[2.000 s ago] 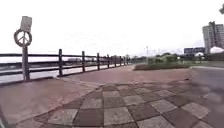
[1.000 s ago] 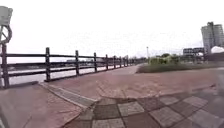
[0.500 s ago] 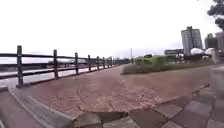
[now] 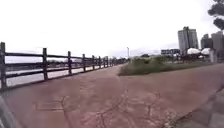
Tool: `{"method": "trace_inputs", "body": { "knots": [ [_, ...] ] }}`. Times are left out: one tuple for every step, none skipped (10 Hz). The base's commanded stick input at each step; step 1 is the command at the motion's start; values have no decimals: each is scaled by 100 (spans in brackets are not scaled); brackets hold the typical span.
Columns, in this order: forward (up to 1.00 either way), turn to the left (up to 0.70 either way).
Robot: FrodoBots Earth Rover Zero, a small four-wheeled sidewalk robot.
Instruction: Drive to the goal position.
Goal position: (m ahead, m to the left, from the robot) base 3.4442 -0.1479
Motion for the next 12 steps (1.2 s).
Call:
{"method": "trace_inputs", "body": {
  "knots": [
    [100,40],
    [100,40],
    [100,40],
    [100,40],
    [100,40],
    [100,40],
    [100,12],
    [100,0],
    [100,0],
    [100,0],
    [100,0],
    [100,0]
  ]
}}
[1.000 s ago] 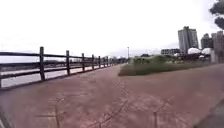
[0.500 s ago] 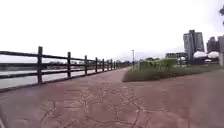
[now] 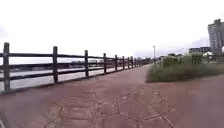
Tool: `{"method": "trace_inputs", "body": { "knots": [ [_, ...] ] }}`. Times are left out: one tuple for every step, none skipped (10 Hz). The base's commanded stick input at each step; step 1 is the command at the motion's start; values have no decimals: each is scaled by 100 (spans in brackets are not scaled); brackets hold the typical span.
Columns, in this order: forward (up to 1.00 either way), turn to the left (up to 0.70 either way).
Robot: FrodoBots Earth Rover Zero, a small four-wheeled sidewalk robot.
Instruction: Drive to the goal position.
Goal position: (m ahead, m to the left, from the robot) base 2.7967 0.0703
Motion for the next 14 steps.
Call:
{"method": "trace_inputs", "body": {
  "knots": [
    [100,0],
    [100,-12],
    [100,-29],
    [100,-40],
    [100,-40],
    [100,-40],
    [100,-40],
    [100,-40],
    [100,-25],
    [100,0],
    [100,0],
    [100,0],
    [100,0],
    [100,0]
  ]
}}
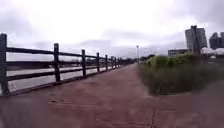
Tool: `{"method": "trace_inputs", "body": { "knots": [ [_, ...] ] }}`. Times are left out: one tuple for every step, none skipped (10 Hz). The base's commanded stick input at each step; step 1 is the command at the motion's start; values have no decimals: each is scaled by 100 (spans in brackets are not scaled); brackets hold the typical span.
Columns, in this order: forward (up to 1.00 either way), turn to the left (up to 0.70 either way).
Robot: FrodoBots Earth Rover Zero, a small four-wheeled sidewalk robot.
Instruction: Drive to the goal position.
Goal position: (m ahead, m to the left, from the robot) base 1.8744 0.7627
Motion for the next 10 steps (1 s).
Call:
{"method": "trace_inputs", "body": {
  "knots": [
    [100,-1],
    [100,-4],
    [100,-8],
    [100,-12],
    [100,-16],
    [100,-20],
    [100,-24],
    [100,-27],
    [100,-31],
    [100,-35]
  ]
}}
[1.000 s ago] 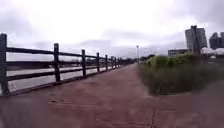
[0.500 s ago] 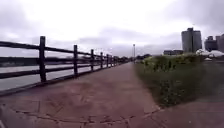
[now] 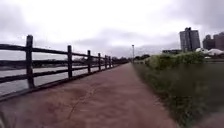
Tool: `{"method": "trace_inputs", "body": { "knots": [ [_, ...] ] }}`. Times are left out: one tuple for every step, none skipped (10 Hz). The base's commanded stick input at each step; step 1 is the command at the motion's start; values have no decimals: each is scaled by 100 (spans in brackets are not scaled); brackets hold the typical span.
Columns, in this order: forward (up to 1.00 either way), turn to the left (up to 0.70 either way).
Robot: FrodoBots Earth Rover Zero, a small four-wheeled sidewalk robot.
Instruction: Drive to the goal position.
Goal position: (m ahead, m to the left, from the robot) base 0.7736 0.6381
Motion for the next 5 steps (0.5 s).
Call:
{"method": "trace_inputs", "body": {
  "knots": [
    [100,-39],
    [100,-40],
    [100,-40],
    [100,-40],
    [100,-40]
  ]
}}
